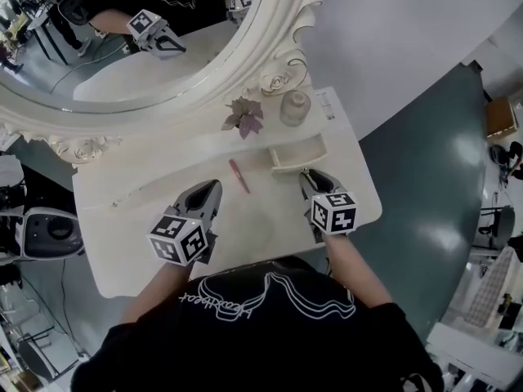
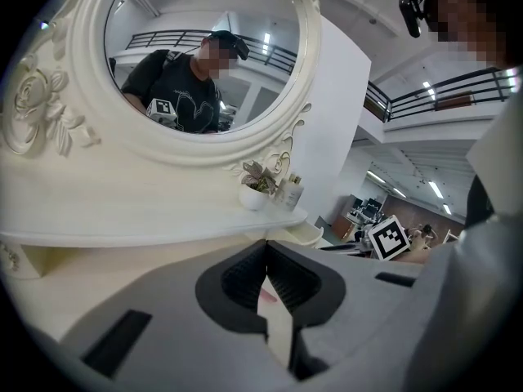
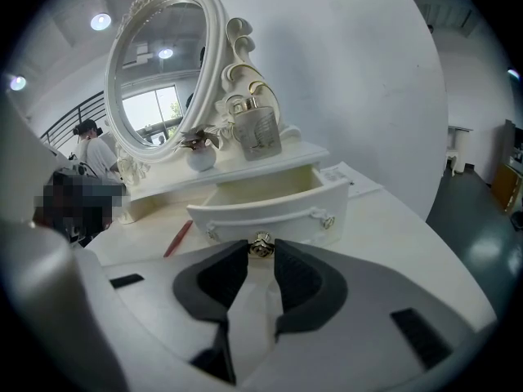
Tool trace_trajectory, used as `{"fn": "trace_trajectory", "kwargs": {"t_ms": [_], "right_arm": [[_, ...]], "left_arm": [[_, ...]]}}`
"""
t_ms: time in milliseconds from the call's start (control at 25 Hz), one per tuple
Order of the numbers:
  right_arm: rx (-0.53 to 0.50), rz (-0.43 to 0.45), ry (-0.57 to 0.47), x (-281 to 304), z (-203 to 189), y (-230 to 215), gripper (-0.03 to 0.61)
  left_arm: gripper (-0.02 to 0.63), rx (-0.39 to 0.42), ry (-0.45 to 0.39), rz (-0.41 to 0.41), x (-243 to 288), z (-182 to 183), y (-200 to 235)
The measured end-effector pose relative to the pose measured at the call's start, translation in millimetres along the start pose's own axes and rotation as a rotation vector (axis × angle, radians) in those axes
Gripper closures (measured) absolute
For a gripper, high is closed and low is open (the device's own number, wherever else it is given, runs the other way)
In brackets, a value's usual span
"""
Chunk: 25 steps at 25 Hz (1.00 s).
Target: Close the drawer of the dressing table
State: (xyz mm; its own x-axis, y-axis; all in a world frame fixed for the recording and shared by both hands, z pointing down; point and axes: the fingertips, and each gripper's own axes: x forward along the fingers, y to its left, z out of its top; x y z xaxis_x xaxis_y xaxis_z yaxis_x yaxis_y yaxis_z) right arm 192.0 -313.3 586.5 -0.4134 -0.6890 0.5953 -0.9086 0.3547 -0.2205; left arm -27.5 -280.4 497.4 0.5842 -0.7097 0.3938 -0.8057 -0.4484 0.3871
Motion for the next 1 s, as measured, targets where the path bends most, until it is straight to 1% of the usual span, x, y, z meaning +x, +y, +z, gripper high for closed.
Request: {"fn": "trace_trajectory", "kwargs": {"t_ms": [240, 520, 1000], "right_arm": [[0.007, 0.02, -0.017, 1.1, 9.1, 1.7, 0.474], [-0.001, 0.036, 0.005, 11.2, 15.5, -1.2, 0.474], [-0.018, 0.066, 0.014, 36.8, 35.1, -5.0, 0.474]], "left_arm": [[0.611, -0.009, 0.002, 0.009, 1.6, -1.9, 0.0], [0.609, -0.031, -0.004, 0.019, 5.9, -2.9, -1.5], [0.611, -0.057, -0.024, 0.071, 6.0, 0.9, 10.7]]}}
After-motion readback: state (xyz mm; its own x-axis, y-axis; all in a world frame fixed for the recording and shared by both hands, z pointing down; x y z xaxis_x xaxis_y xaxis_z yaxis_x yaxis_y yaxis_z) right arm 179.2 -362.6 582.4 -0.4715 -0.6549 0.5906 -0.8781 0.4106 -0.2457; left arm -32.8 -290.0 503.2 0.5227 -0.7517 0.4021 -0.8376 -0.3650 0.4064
